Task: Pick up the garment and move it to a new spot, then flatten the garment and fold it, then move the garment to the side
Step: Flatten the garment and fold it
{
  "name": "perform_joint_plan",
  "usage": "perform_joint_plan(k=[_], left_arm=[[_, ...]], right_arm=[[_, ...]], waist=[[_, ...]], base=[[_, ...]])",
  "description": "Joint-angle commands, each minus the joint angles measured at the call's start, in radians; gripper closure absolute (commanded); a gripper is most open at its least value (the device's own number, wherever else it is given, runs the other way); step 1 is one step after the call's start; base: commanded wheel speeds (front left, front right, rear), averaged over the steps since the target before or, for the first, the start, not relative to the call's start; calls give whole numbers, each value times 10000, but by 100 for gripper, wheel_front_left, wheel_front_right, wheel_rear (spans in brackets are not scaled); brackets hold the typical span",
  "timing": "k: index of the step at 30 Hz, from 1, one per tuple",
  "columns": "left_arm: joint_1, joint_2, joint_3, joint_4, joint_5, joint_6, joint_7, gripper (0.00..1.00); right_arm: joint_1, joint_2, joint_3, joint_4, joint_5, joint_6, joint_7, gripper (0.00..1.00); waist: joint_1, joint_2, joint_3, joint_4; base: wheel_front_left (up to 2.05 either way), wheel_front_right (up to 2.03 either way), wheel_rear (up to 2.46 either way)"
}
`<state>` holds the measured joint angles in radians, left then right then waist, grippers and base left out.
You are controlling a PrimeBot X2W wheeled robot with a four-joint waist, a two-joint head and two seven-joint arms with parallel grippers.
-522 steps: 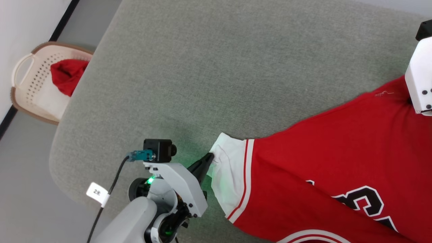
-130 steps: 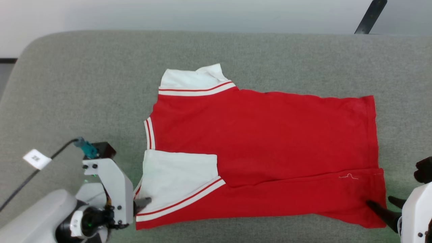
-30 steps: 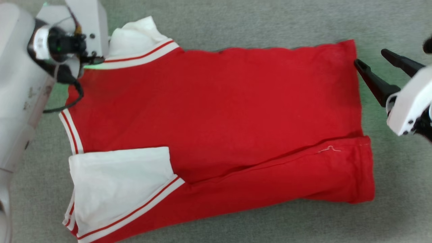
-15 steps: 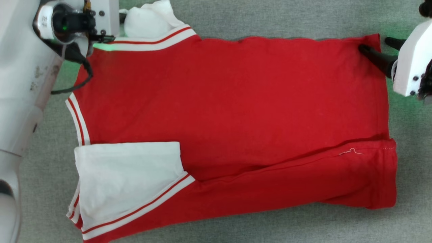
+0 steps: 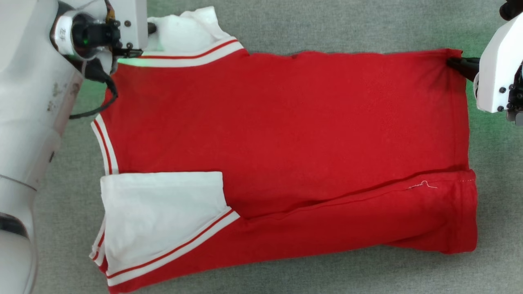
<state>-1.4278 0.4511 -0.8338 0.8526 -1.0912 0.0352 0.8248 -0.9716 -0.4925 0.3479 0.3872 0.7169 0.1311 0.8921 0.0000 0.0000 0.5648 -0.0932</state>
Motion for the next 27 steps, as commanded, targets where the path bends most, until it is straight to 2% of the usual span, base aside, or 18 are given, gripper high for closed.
perform_joint_plan(k=[1, 8, 13, 18, 23, 27], left_arm=[[168, -12, -15, 129, 67, -73, -167, 100], [53, -29, 170, 316, 2, -562, -968, 100], [305, 102, 182, 215, -59, -927, -1210, 100], [817, 443, 257, -324, -243, -1082, -1272, 100], [1526, 1001, 291, -1229, -396, -926, -1153, 100], [2599, 1701, 396, -2622, -695, -391, -961, 100]], right_arm=[[92, 47, 15, 104, -135, -8, -231, 100], [344, -242, 412, -281, 114, -8, -1253, 100], [789, -807, 729, -772, 451, -8, -1897, 100], [1541, -1436, 886, -1358, 776, -8, -2312, 100], [2323, -1904, 864, -1933, 1084, -8, -2572, 100], [3323, -2314, 717, -2502, 1316, -8, -2779, 100]], waist=[[0, 0, -221, 49], [0, 0, -886, 231], [0, 0, -1500, 432], [0, 0, -2102, 643], [0, 0, -2488, 766], [0, 0, -2761, 894]], base=[[0, 0, 0], [0, 0, 0], [0, 0, 0], [0, 0, 0], [0, 0, 0], [0, 0, 0]])
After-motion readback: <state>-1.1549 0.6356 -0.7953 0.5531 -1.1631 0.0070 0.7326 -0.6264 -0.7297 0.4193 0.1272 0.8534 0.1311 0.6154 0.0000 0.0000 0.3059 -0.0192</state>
